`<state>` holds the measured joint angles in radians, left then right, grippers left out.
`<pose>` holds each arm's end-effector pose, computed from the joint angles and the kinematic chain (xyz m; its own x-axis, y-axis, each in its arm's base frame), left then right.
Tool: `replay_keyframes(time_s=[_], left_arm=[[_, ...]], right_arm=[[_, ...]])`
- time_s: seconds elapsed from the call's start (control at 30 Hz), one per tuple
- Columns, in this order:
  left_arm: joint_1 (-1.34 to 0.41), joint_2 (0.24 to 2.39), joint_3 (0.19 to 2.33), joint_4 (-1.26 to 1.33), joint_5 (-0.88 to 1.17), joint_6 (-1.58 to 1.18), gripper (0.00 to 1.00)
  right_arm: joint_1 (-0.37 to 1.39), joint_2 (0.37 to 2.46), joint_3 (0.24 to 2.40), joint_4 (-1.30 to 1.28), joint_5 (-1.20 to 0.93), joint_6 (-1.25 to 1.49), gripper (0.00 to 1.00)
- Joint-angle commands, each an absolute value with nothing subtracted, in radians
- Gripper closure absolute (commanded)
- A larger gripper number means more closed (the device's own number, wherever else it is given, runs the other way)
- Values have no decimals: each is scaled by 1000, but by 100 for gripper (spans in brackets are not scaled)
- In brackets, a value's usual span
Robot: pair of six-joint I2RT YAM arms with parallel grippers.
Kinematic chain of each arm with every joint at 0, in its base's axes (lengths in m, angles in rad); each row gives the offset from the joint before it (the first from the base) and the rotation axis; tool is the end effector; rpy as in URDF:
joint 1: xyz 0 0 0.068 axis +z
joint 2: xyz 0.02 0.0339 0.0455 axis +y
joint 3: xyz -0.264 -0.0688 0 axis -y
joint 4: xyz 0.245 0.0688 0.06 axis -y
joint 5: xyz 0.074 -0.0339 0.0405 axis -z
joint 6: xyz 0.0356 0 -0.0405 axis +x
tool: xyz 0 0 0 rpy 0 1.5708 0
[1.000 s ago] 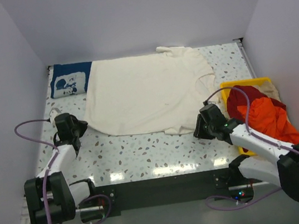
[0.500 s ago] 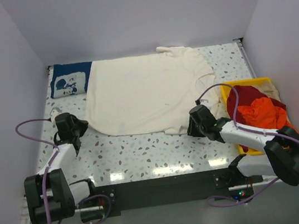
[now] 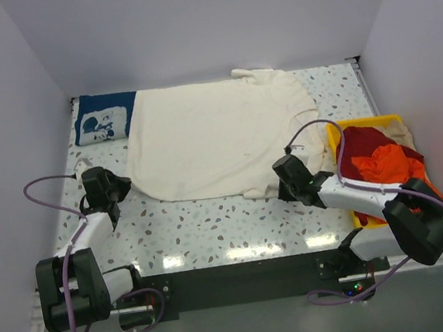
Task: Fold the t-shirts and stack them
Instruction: Flatten the tshirt out
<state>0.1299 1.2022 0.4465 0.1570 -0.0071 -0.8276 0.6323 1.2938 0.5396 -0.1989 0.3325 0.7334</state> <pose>0.2329 0.0307 0.1736 -0.2785 -0.7789 -0.5619 -0.5030 0.6167 -0.6055 0.1922 0.1264 0.1557 -0.7604 0.2273 -0.6084 0.1385 0.9720 0.1900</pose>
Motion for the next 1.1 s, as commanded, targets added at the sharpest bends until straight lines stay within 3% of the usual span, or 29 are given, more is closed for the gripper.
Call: replay_keyframes(time_s=[0.0,0.03,0.13,0.43,0.47,0.53,0.73,0.97,1.07], left_arm=[[126,1203,448,209,-5,-822,100],[126,1204,448,207,-5,-821,100],[126,1197,449,201,17,-819,100],[126,1186,442,202,17,-821,100],[127,1186,440,206,17,-822,100],[126,1187,439,216,21,-825,100],[126,1200,446,221,40,-824,100],[126,1206,445,224,49,-824,100],[126,1206,446,227,54,-824,100]], right_arm=[[652,1312,600,-235,403,730,80],[652,1302,607,-253,402,732,92],[653,1255,629,-339,373,729,100],[655,1052,666,-592,272,687,100],[653,1045,661,-583,259,678,99],[657,1060,650,-514,229,634,88],[683,1201,653,-272,172,533,75],[732,1305,653,-175,239,439,64],[750,1318,650,-163,264,417,54]])
